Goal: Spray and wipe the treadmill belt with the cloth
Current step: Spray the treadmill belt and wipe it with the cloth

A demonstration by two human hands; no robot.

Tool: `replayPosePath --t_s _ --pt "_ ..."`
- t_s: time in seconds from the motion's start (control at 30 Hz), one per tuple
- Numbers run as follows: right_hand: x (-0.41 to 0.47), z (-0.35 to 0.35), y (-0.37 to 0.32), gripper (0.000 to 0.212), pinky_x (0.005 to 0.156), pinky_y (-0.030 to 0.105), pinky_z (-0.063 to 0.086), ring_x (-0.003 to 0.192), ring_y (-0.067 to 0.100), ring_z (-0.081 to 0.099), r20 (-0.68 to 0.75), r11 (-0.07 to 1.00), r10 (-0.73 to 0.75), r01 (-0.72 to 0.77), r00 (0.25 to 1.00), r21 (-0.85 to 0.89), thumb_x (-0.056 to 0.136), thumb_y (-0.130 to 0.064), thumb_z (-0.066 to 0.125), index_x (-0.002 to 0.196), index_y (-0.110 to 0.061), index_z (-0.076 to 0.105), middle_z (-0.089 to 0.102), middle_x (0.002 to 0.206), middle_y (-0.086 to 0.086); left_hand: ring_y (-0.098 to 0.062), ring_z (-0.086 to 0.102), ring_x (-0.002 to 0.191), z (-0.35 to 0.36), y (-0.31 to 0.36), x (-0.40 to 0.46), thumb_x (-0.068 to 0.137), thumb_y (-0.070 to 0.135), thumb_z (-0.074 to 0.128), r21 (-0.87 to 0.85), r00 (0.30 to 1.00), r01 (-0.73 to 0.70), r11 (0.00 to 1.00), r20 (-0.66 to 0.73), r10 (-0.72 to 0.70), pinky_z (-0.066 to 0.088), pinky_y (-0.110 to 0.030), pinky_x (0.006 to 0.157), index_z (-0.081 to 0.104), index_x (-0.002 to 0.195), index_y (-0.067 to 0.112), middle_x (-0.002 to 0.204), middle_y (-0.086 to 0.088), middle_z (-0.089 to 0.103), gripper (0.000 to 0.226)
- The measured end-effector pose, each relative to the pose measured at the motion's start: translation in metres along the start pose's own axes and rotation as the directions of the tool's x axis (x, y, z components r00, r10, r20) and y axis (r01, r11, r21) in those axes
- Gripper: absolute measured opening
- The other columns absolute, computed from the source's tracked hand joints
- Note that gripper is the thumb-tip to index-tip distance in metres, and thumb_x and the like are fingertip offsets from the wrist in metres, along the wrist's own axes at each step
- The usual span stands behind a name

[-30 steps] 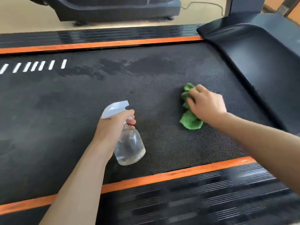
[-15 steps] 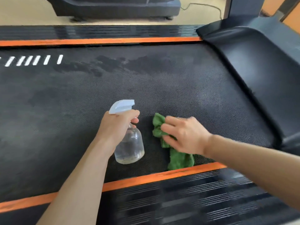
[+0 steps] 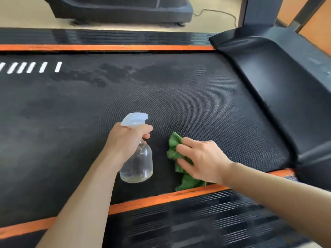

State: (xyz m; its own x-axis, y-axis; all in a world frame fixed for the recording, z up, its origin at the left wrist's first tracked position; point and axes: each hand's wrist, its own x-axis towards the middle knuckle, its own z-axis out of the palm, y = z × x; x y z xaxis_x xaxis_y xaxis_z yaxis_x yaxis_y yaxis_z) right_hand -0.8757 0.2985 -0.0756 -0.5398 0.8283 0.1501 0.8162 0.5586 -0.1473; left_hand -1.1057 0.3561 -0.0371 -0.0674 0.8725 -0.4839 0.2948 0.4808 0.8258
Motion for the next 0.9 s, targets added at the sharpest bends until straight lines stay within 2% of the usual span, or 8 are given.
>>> replayPosePath --t_s 0.1,0.2,0.27,0.43,0.53,0.63,0.77,0.9 --pt "0.019 0.003 0.068 0.025 0.047 0.035 0.049 0.074 0.03 0.063 -0.13 0.967 0.143 -0.166 0.981 -0.195 0.094 -0.04 0.044 0.09 -0.019 0.056 0.055 0.091 0.004 -0.013 0.07 0.068 -0.003 0.0 -0.001 0.089 0.029 0.075 0.018 1.0 -0.004 1.0 0.001 0.004 0.055 -0.024 0.058 0.079 0.088 0.013 0.097 -0.008 0.082 0.016" --pt "0.041 -0.002 0.124 0.03 0.076 0.043 0.047 0.096 0.039 0.063 -0.27 0.607 0.759 -0.794 0.592 -0.034 0.097 -0.039 0.043 0.107 -0.017 0.06 0.061 0.113 0.009 -0.012 0.072 0.069 -0.001 0.0 -0.001 0.088 0.029 0.075 0.025 1.0 -0.022 0.999 0.022 0.021 0.057 -0.026 0.06 0.078 0.088 0.014 0.095 -0.007 0.082 0.015" --pt "0.055 -0.002 0.121 0.033 0.082 0.044 0.045 0.101 0.042 0.061 -0.247 0.464 0.859 -0.886 0.449 0.004 0.099 -0.037 0.041 0.114 -0.015 0.06 0.06 0.119 0.013 -0.017 0.074 0.079 0.002 0.003 0.001 0.086 0.031 0.077 0.045 0.999 -0.035 0.998 0.036 0.033 0.059 -0.037 0.076 0.079 0.087 0.015 0.092 -0.004 0.083 0.017" --pt "0.031 0.01 0.003 0.025 0.058 0.037 0.048 0.079 0.033 0.064 -0.11 0.889 0.455 -0.458 0.884 -0.006 0.091 -0.042 0.045 0.095 -0.02 0.057 0.06 0.094 0.002 -0.013 0.073 0.074 0.01 0.006 0.002 0.085 0.034 0.078 0.106 0.997 -0.04 0.994 0.062 0.034 0.058 -0.04 0.082 0.079 0.087 0.019 0.085 0.007 0.082 0.016" --pt "-0.001 0.0 -0.01 0.021 0.042 0.033 0.044 0.069 0.026 0.062 0.001 0.995 0.101 -0.101 0.995 0.021 0.091 -0.042 0.045 0.089 -0.022 0.051 0.054 0.087 -0.002 -0.015 0.073 0.074 0.01 0.007 -0.001 0.087 0.031 0.078 0.089 0.996 -0.062 0.994 0.062 0.056 0.057 -0.039 0.079 0.078 0.088 0.019 0.087 0.004 0.082 0.012" --pt "-0.005 -0.008 0.073 0.025 0.05 0.039 0.052 0.077 0.033 0.065 -0.096 0.944 0.256 -0.27 0.962 -0.19 0.094 -0.043 0.042 0.094 -0.02 0.054 0.056 0.094 0.002 -0.014 0.075 0.078 0.005 0.006 -0.002 0.088 0.029 0.076 0.091 0.996 -0.07 0.993 0.069 0.064 0.056 -0.037 0.077 0.077 0.089 0.018 0.089 0.006 0.083 0.011" --pt "-0.015 -0.024 0.147 0.03 0.078 0.047 0.049 0.097 0.046 0.062 -0.235 0.477 0.84 -0.872 0.488 -0.107 0.096 -0.038 0.046 0.107 -0.013 0.059 0.062 0.114 0.016 -0.016 0.078 0.087 0.002 0.008 0.0 0.088 0.031 0.075 0.117 0.986 -0.082 0.99 0.154 0.064 0.06 -0.042 0.09 0.08 0.091 0.016 0.089 0.009 0.083 0.016" --pt "0.008 -0.013 0.081 0.027 0.072 0.044 0.045 0.091 0.044 0.062 -0.198 0.581 0.79 -0.812 0.58 -0.059 0.096 -0.038 0.046 0.098 -0.013 0.056 0.062 0.106 0.015 -0.014 0.079 0.097 -0.001 0.017 -0.004 0.091 0.035 0.075 0.208 0.958 -0.121 0.971 0.28 0.059 0.055 -0.038 0.099 0.082 0.088 0.018 0.09 0.007 0.084 0.019"
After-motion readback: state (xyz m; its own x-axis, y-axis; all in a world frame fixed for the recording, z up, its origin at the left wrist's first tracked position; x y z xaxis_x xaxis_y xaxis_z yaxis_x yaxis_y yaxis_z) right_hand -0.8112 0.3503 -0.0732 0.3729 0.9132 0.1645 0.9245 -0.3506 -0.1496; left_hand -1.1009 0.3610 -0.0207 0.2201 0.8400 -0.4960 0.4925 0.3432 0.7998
